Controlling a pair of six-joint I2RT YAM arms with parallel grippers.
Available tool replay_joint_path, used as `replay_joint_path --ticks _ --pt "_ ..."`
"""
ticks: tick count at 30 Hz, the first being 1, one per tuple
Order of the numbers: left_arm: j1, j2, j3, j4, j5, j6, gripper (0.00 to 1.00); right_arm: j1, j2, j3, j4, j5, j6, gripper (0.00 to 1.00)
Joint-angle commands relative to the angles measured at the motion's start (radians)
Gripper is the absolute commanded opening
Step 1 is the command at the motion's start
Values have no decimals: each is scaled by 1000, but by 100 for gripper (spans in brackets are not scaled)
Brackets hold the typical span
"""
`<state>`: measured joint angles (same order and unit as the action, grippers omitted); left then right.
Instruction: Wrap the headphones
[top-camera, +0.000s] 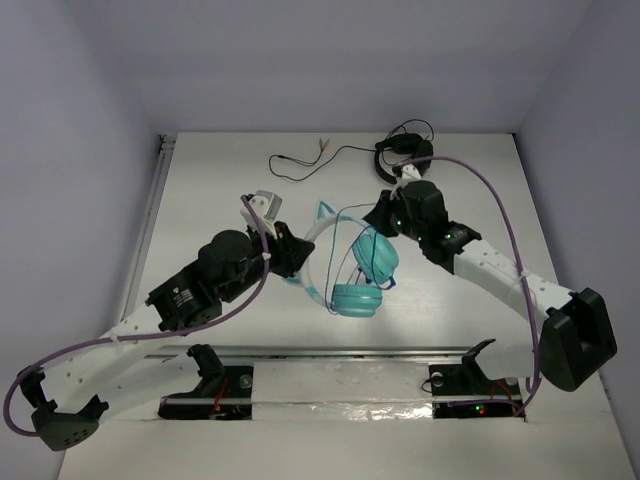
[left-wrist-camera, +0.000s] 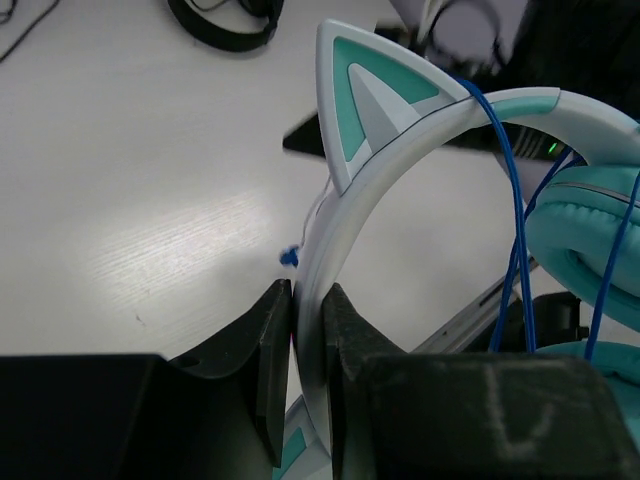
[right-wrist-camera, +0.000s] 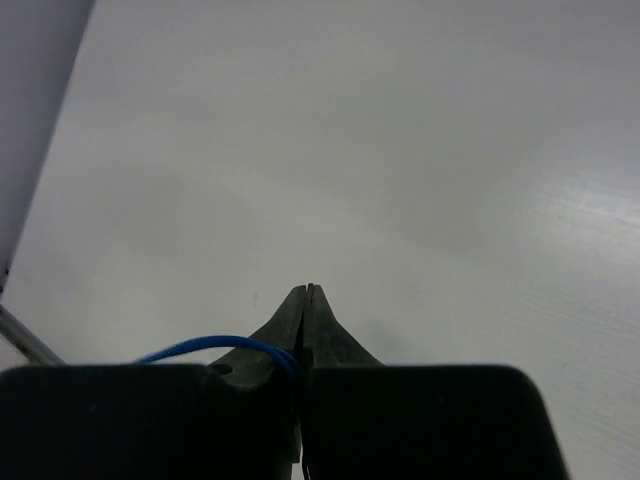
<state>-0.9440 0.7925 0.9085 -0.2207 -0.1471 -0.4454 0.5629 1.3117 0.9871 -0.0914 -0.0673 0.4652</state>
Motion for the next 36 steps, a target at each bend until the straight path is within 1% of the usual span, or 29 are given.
replay_joint_path --ticks 1,3,6,9,13,15,17,20,21,23,26,29,31,33,36 --pt "5 -26 122 159 -77 -53 0 -6 -8 -117 136 -132 1 0" --pt "14 2 173 155 -88 -52 0 -6 -23 -149 177 -184 -3 0" --pt "14 51 239 115 -104 -47 0 -6 -58 -209 223 -218 -2 0" --pt "14 102 308 52 -137 -24 0 -6 -78 -275 306 -267 38 0" --pt "14 151 398 -31 -212 8 0 -6 -48 -340 400 -307 99 0" --pt "34 180 438 -37 -226 14 0 -6 -22 -375 462 -343 131 0" --pt "34 204 455 -22 -233 16 0 18 -12 -393 527 -362 157 1" --pt "59 232 454 29 -212 1 0 31 -8 -424 612 -373 177 5" --pt "59 249 451 41 -197 -3 0 31 -3 -430 636 -390 181 9" --pt "68 269 457 63 -169 -12 0 31 26 -438 686 -399 184 12" --pt "68 298 478 66 -154 -13 0 31 73 -423 720 -416 182 13" --pt "68 323 516 38 -175 -3 0 31 99 -416 743 -440 196 12" --pt "79 343 538 24 -186 7 0 31 119 -426 760 -445 210 15" --pt "100 358 546 24 -193 13 0 31 136 -436 771 -451 217 19" --pt "145 382 549 26 -197 10 0 40 144 -447 768 -448 233 19"
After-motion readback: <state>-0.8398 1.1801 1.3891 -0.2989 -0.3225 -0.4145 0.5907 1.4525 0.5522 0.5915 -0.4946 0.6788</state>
